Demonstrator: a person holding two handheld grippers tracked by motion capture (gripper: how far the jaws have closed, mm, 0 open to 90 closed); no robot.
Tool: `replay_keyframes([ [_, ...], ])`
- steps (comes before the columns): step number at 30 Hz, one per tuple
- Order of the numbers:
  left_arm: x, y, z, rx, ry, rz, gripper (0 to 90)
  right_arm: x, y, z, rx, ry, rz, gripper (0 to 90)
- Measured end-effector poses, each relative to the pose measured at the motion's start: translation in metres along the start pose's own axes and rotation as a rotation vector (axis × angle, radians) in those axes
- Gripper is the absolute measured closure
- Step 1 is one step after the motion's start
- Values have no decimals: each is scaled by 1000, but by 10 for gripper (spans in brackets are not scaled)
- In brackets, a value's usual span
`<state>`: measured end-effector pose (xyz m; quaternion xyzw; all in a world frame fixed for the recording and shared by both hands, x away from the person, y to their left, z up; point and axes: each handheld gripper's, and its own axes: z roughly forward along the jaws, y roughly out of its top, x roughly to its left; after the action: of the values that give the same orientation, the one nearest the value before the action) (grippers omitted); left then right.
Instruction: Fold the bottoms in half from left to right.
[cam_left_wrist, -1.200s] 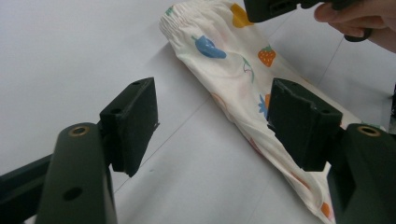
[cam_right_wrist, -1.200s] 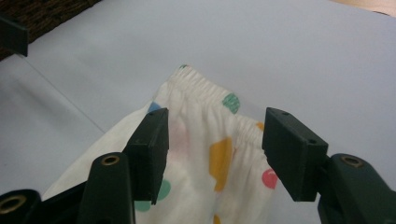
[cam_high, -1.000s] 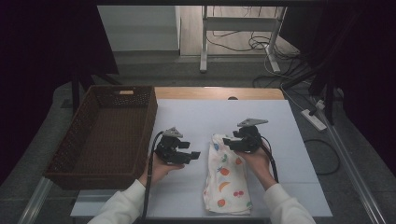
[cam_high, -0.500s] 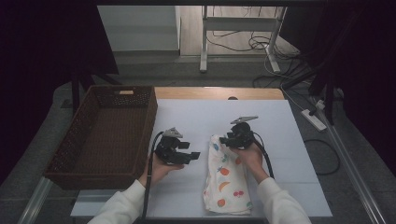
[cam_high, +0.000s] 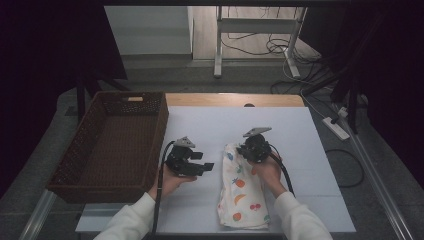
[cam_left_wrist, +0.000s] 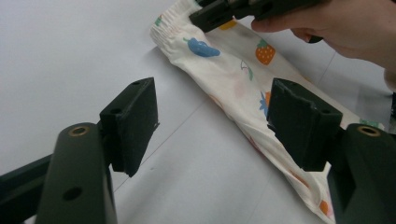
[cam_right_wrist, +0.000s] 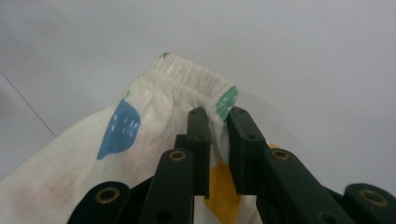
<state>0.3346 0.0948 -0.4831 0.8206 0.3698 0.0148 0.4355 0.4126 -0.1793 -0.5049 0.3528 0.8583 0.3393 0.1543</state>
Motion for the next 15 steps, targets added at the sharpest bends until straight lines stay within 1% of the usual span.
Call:
replay_keyframes([
  [5, 0, 0, 0, 0, -1, 0, 323, 0, 2, -9, -28, -4, -3, 789],
  [11, 0, 0, -1, -3, 1, -2, 323, 2, 4, -15, -42, -19, -11, 791],
  [15, 1, 0, -2, -4, 2, -5, 323, 1, 6, -26, -58, -30, -15, 790],
])
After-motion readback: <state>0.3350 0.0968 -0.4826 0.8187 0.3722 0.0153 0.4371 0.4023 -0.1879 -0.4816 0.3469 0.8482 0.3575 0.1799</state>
